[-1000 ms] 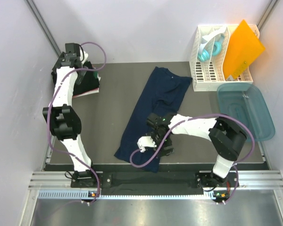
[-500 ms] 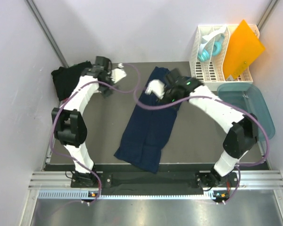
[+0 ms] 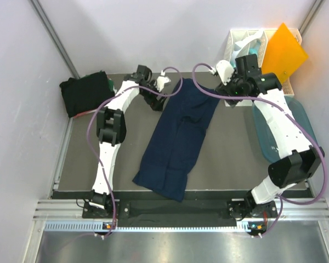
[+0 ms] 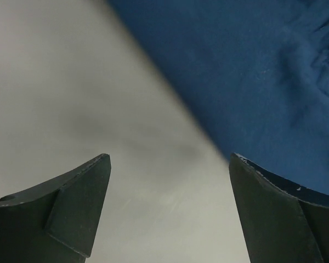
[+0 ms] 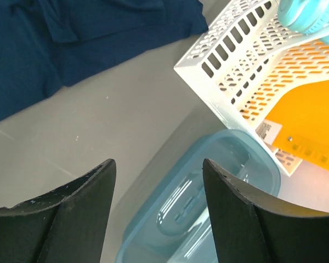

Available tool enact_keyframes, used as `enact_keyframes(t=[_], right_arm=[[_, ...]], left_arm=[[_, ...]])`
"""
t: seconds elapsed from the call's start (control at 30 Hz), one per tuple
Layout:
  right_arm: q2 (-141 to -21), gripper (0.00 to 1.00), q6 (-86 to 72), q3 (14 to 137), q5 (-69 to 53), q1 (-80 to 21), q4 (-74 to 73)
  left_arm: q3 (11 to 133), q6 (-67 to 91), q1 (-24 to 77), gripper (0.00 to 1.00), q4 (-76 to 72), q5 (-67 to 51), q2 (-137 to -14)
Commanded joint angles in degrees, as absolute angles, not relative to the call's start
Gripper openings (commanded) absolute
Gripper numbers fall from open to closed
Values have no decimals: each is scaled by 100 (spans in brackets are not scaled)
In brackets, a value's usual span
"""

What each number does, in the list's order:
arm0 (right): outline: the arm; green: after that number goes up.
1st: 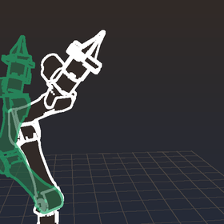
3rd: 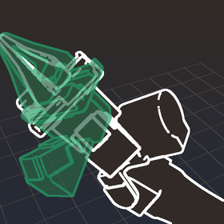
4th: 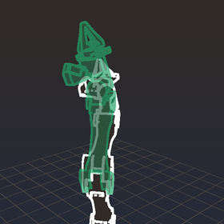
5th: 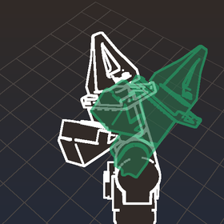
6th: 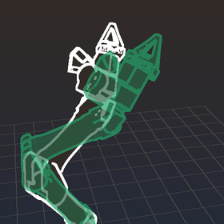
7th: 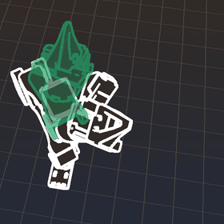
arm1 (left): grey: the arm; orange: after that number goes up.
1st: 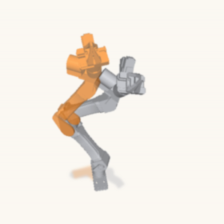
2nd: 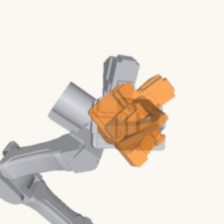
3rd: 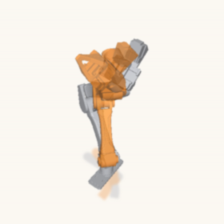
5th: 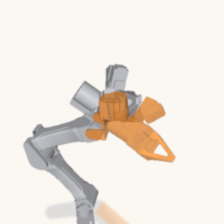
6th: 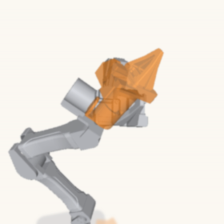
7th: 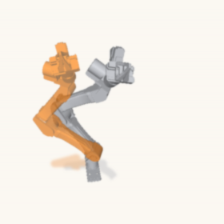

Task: Fold and stack the t-shirts
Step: Rotate the tshirt 90 degrees

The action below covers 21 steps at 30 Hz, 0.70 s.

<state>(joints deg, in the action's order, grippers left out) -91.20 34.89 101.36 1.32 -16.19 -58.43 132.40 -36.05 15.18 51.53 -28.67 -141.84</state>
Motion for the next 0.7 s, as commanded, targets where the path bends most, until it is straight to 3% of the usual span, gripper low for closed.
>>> enact_keyframes(t=[0.0,0.37,0.57,0.63,0.67], right_arm=[[-8649,65,3428,10274,246,-1591,-6099],[-8797,64,3498,10687,150,-1582,-6003],[-9009,62,3472,10916,26,-1582,-6038],[-9018,62,3463,10864,26,-1573,-6029],[-9026,61,3445,10855,-113,-1573,-6021]], left_arm=[[13535,-2945,1485,91,5204,-3875,-14668],[13377,-1996,1494,88,4703,-4772,-14976],[13316,-1574,1512,81,4465,-4913,-15082],[13184,-1468,1538,73,4368,-4922,-15091],[13149,-1476,1547,56,4368,-4931,-15100]])
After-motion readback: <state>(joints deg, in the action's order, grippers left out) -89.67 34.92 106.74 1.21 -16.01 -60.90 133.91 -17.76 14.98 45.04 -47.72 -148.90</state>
